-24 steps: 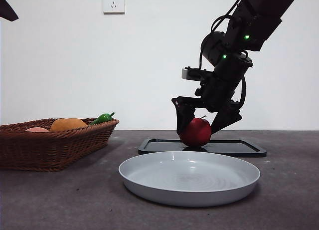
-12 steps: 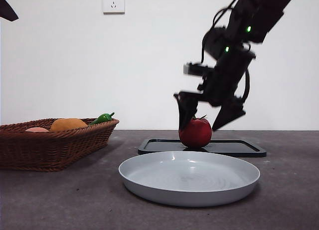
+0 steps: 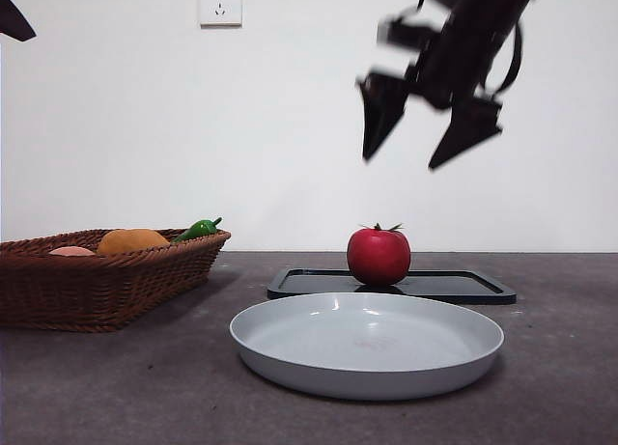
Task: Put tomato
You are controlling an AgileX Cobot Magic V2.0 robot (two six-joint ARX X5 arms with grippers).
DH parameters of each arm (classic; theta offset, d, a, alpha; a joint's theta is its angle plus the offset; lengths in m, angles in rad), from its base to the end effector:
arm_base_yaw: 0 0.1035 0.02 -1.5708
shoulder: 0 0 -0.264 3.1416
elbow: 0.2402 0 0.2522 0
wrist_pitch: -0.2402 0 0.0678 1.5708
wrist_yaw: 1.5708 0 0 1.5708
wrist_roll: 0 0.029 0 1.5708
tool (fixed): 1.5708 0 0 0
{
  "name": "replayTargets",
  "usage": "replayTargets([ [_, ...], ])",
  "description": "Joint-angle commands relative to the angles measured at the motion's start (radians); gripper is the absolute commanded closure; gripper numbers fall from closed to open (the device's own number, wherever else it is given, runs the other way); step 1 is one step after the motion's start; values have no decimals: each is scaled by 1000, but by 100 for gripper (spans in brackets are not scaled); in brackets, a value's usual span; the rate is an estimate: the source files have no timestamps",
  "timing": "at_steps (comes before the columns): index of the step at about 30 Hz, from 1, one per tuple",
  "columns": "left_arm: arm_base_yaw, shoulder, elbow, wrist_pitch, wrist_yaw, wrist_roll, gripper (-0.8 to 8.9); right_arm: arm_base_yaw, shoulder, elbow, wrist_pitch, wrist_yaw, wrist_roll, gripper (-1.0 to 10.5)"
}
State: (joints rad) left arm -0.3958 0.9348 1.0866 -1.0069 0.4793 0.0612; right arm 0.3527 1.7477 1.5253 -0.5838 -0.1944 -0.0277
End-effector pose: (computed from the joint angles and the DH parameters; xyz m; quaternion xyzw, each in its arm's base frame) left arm 0.1403 -0.0731 0.3416 0.0079 0.4023 -0.3981 0.8244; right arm 0.3596 0.1383 0.2984 -0.0433 0.3876 0.2539 0.8851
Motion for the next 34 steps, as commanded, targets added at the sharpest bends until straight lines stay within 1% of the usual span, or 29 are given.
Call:
replayTargets([
  [1, -4, 6, 19, 5, 8, 5, 254, 5, -65, 26, -40, -50, 11, 422],
  [3, -4, 6, 19, 5, 8, 5, 254, 5, -122, 26, -80, -67, 16, 422],
  [7, -4, 6, 19, 5, 8, 5, 254, 5, -214, 25, -174, -71, 16, 422],
  [10, -4, 6, 19, 5, 8, 5, 254, 6, -280, 25, -257, -103, 16, 422],
  [12, -4, 6, 19, 5, 8, 5, 254, 6, -327, 25, -310, -110, 16, 422],
  [17, -4, 6, 19, 5, 8, 6, 254, 6, -445, 5, -373, -117, 16, 422],
  [22, -4, 6, 19, 5, 8, 5, 254, 9, -589, -89, -402, -122, 16, 422],
  [27, -4, 6, 19, 5, 8, 5, 254, 36, -739, -227, -406, -132, 16, 422],
  [34, -4, 6, 19, 5, 8, 5, 254, 77, -876, -423, -428, -222, 17, 422],
])
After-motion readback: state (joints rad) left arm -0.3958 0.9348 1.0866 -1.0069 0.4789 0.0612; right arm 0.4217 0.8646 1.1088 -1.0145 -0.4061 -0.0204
